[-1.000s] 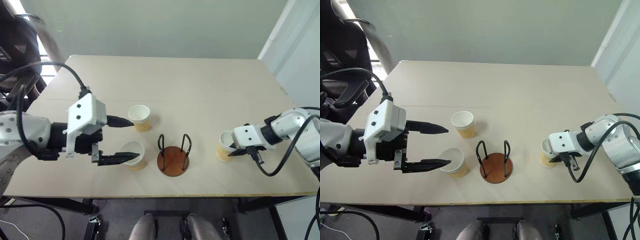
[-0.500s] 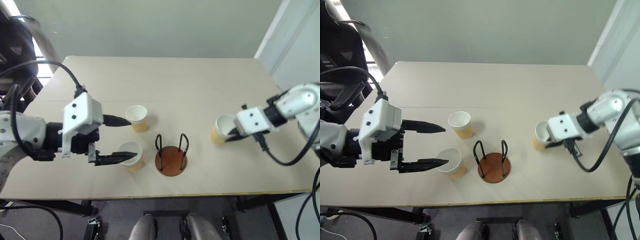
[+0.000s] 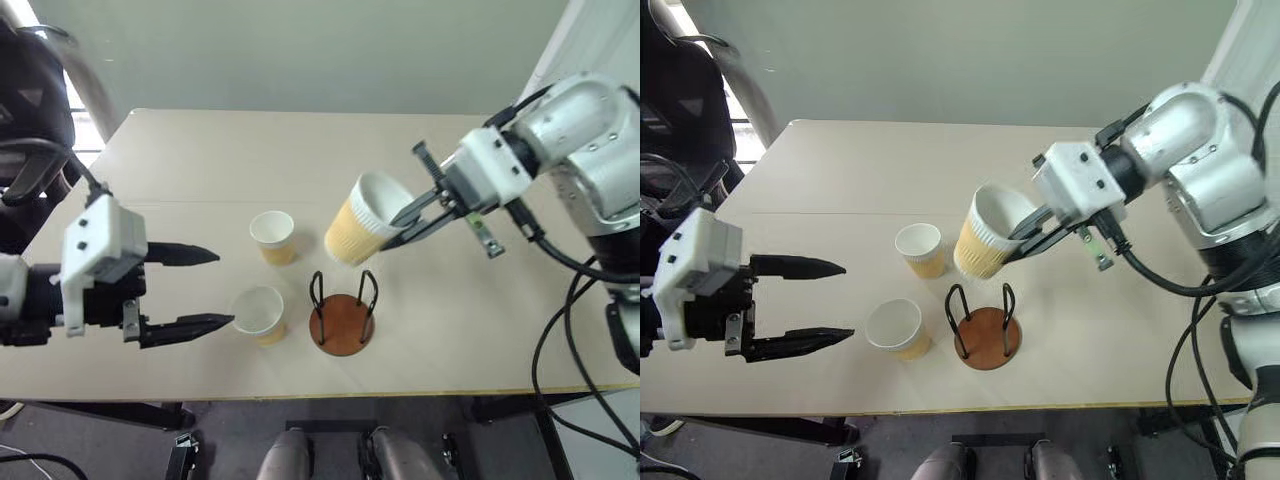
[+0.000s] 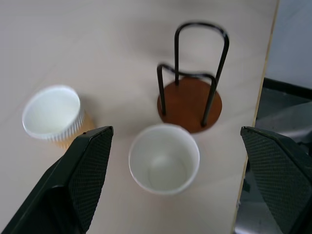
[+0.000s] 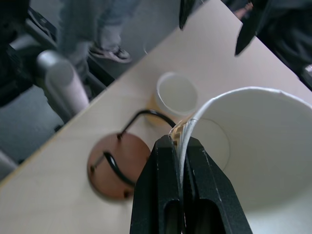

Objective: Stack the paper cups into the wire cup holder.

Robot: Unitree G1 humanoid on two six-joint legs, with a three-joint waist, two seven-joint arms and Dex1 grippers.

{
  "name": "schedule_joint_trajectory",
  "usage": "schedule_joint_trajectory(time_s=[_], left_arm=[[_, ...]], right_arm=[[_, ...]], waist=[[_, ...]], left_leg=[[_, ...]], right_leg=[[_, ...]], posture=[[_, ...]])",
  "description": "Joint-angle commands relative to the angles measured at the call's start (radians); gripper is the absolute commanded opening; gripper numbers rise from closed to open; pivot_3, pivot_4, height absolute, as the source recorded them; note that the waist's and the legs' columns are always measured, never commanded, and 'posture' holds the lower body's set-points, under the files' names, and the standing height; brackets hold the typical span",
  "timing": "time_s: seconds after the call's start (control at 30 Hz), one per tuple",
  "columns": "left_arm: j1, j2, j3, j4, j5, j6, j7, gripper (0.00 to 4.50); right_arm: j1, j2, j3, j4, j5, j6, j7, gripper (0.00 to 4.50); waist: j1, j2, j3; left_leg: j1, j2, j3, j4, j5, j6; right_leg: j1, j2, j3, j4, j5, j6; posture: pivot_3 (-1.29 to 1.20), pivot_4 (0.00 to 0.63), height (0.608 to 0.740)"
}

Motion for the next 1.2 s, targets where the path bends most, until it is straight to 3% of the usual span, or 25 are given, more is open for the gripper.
schedule_joint_trajectory(time_s=[0.03,0.4,1.13,1.2], left_arm=[[0.007,-0.007,0.057,-0.035,-0.016,0.011,0.02,4.5],[0.008,-0.006,0.079,-0.076,-0.055,0.042,0.06,4.5],[0.003,0.007,0.073,-0.108,-0.104,0.055,0.125,4.5],[0.003,0.009,0.072,-0.103,-0.099,0.051,0.123,4.5]], right_arm=[[0.025,0.017,-0.017,-0.047,-0.016,0.016,0.004,0.04],[0.1,0.028,0.056,-0.085,-0.084,-0.02,0.004,0.04],[0.105,0.081,0.125,-0.001,-0.192,-0.131,0.004,0.04],[0.104,0.08,0.126,-0.003,-0.19,-0.132,0.004,0.43]], waist=[[0.001,0.0,0.0],[-0.002,0.0,0.0],[-0.003,0.0,0.0],[-0.003,0.0,0.0]], left_leg=[[0.0,0.0,0.0,0.001,0.0,0.0],[0.001,0.0,0.0,0.003,0.0,-0.002],[0.001,0.0,0.0,0.002,-0.001,-0.003],[0.001,0.0,0.0,0.002,-0.001,-0.003]], right_leg=[[0.0,0.0,0.0,0.0,0.0,0.0],[0.0,0.0,0.0,0.001,0.0,-0.009],[0.0,0.0,0.0,0.001,0.001,-0.009],[0.0,0.0,0.0,0.001,0.001,-0.009]], posture=[[0.0,0.15,0.74],[0.0,0.15,0.74],[0.0,0.15,0.74],[0.0,0.15,0.74]])
